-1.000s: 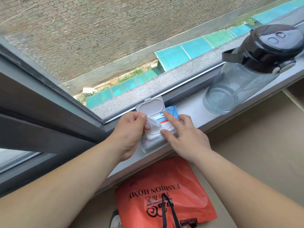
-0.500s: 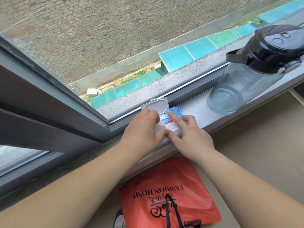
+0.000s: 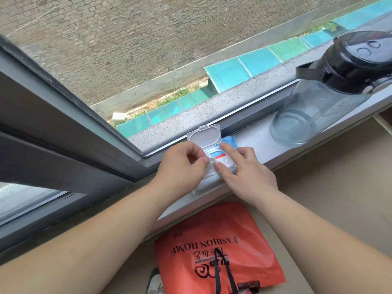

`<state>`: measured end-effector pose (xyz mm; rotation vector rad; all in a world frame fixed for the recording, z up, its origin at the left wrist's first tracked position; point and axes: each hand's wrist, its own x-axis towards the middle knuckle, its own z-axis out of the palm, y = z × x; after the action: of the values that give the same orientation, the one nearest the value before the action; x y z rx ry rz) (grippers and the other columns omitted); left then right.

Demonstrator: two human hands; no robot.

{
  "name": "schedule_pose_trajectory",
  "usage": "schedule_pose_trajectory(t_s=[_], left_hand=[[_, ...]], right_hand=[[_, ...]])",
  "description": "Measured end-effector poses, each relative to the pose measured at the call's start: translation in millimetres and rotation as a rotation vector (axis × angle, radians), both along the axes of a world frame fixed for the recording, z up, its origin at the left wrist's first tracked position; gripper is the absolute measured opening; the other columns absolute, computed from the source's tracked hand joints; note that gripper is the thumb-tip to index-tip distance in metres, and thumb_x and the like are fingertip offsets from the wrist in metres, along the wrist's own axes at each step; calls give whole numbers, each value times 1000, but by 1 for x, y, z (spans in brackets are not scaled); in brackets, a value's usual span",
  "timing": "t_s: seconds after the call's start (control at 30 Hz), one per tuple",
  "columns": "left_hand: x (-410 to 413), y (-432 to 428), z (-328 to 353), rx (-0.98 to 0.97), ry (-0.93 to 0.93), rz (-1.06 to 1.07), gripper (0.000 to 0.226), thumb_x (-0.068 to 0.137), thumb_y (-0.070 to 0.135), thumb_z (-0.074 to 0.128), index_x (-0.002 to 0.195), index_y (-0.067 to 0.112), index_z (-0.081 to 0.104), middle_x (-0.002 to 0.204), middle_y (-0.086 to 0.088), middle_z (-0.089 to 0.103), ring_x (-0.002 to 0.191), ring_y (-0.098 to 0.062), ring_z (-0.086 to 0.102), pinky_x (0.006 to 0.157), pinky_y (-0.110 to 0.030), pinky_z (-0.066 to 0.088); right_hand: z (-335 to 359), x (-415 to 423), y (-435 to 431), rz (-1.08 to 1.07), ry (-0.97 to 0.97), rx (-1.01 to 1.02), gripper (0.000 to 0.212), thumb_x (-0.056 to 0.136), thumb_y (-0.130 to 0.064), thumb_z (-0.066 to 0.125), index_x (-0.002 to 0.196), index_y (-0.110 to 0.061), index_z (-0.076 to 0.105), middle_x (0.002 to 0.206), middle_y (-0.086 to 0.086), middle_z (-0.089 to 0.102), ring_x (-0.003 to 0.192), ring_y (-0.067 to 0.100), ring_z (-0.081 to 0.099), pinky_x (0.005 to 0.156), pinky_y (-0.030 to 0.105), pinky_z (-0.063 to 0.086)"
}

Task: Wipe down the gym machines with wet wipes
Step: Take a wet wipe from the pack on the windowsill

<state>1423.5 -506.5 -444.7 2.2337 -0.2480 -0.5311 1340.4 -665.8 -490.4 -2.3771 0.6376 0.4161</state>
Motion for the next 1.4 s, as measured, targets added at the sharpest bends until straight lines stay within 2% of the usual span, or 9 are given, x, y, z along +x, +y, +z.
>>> schedule_pose_trajectory(t_s=[0.23,0.33,0.47,0.63,0.73,0.83,0.97,1.13,1.4], left_hand=[[-5,6,26,-213,55,186,8,102,14,59,95,11,60,95,-9,70,69,-7,58,52,-13,48],[-9,6,25,-247,32,289,9,104,15,54,95,14,55,93,-9,70,79,-21,66,64,-28,58],[-7,8,17,-272,-18,387,10,104,19,54,95,20,55,94,-9,68,80,-22,65,72,-38,53],[-5,14,6,-333,328,486,14,101,23,63,97,11,57,82,-4,67,63,-19,58,63,-33,50],[-12,19,7,-313,408,363,22,92,10,75,109,1,64,96,-14,77,80,-26,73,78,-40,61],[-13,27,9,-261,425,401,10,96,3,67,103,-4,70,99,-21,77,82,-25,75,82,-34,63],[-9,24,26,-305,324,425,14,98,4,61,95,7,74,97,-8,79,92,-22,75,87,-34,62],[-13,8,44,-390,156,390,19,103,10,54,95,15,71,81,0,75,79,-18,71,93,-43,59],[-3,9,72,-360,10,413,20,105,27,53,91,18,64,76,3,61,67,-10,53,62,-21,44]], right_hand=[[-1,1,1,-2,12,-8,55,97,-75,36,149,-65,21,152,-14,28,125,21,57,92,36,44],[-1,1,1,5,13,-10,54,97,-75,35,148,-66,21,153,-14,27,127,21,56,92,36,44],[-2,0,1,4,12,-7,53,97,-74,36,148,-66,21,153,-14,28,127,22,56,88,35,42],[0,3,1,2,20,-18,54,97,-73,38,148,-64,25,151,-13,31,124,23,58,89,35,42],[2,8,0,32,47,-50,54,98,-71,40,149,-61,27,148,-10,35,123,24,59,92,37,45],[6,10,4,65,75,-83,53,101,-67,37,151,-57,26,147,-5,36,123,28,58,90,39,45],[6,11,3,64,75,-48,52,101,-65,41,151,-57,27,145,-5,37,123,28,59,88,39,43],[5,12,2,55,64,-40,48,100,-66,44,146,-56,33,138,-7,41,116,27,61,83,37,42],[9,9,2,83,66,-45,54,99,-69,40,150,-60,26,150,-11,34,128,21,56,92,38,45]])
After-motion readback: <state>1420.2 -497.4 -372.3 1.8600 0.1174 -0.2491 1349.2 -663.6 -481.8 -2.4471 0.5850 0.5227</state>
